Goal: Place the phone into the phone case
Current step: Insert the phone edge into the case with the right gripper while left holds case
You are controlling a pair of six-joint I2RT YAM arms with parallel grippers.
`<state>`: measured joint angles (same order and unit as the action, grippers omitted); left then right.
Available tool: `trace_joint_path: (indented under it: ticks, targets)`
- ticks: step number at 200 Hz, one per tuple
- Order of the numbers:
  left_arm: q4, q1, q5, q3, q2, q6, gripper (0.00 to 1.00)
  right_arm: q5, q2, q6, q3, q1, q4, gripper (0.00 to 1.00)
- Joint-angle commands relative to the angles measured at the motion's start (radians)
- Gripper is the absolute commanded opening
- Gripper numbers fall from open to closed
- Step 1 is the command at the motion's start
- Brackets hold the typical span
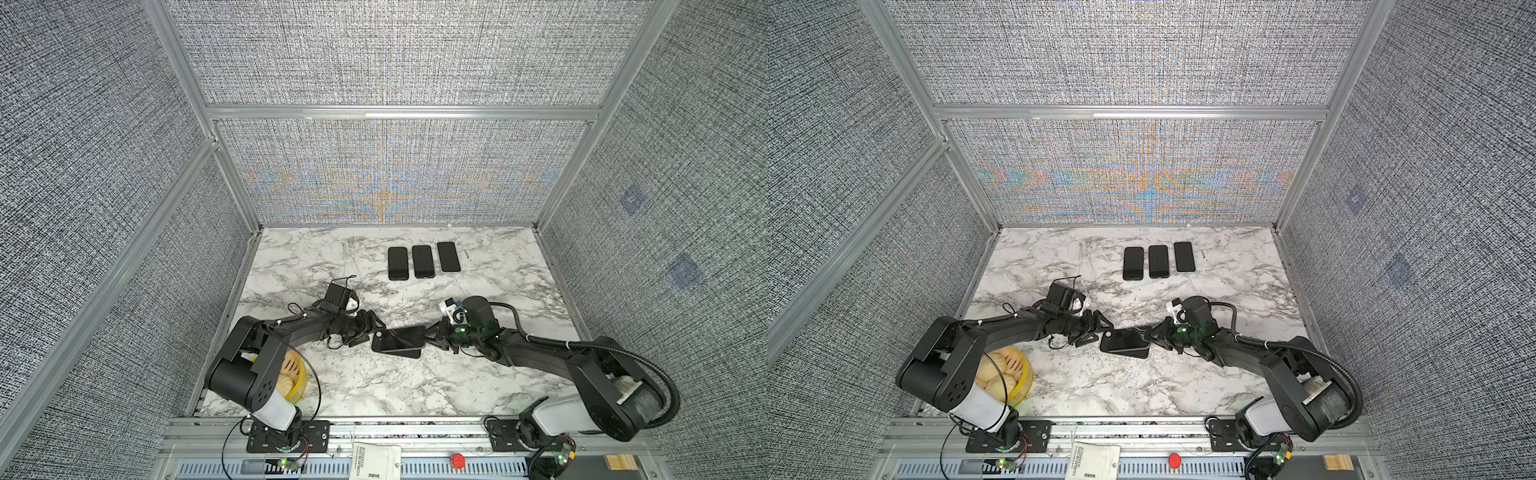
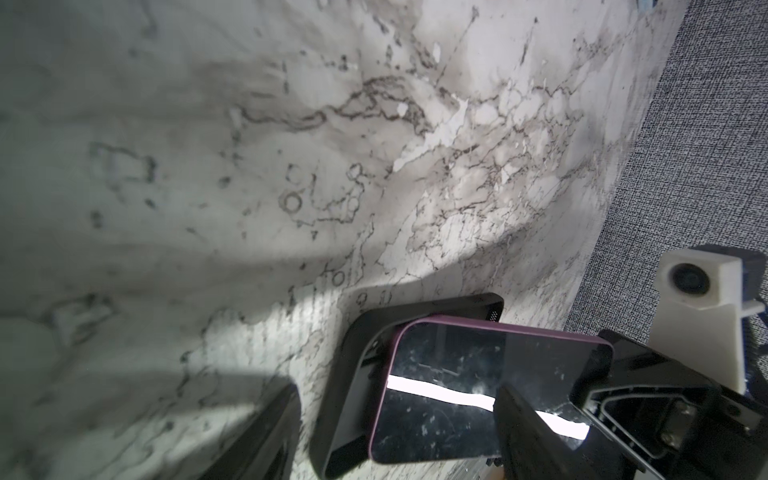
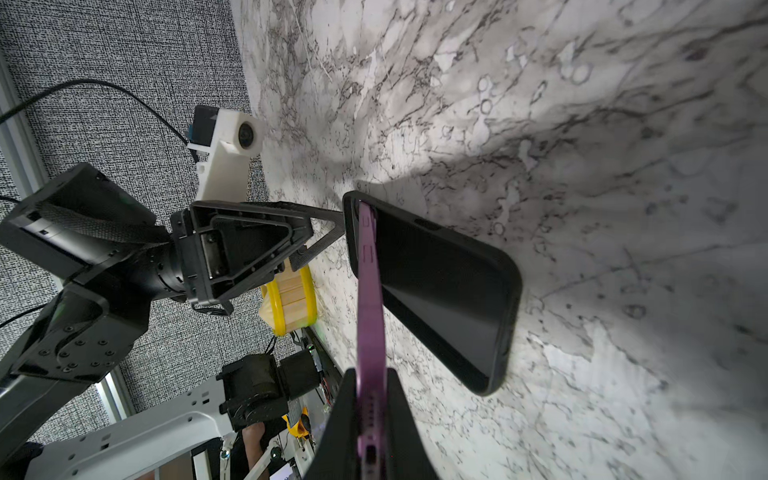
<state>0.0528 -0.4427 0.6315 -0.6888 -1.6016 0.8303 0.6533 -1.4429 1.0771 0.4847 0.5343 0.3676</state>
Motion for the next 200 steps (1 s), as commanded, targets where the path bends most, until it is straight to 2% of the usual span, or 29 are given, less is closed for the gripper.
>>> trace_joint_path:
  ticks: [1,51,118,146,162,200]
  targets:
    - [-0.026,0.0,0.017,0.001,-0.016,-0.007,0.73,0.001,-0.026,-0.017,0.005,0.001,0.016,0.0]
    - [-0.083,-0.002,0.05,0.022,-0.041,0.021,0.68,-0.02,-0.068,-0.066,0.023,0.001,-0.017,0.0]
    - [-0.087,-0.002,0.042,0.053,-0.015,0.03,0.68,-0.015,-0.158,-0.101,0.046,0.008,-0.006,0.01]
    - [-0.095,-0.002,0.043,0.057,-0.014,0.033,0.68,-0.014,-0.181,-0.11,0.054,0.008,-0.025,0.07]
    - [-0.094,-0.001,0.043,0.057,-0.014,0.032,0.68,-0.019,-0.185,-0.161,0.062,0.007,-0.059,0.13]
    - [-0.096,-0.002,0.042,0.063,-0.009,0.032,0.68,-0.064,-0.178,-0.252,0.113,0.008,-0.219,0.27]
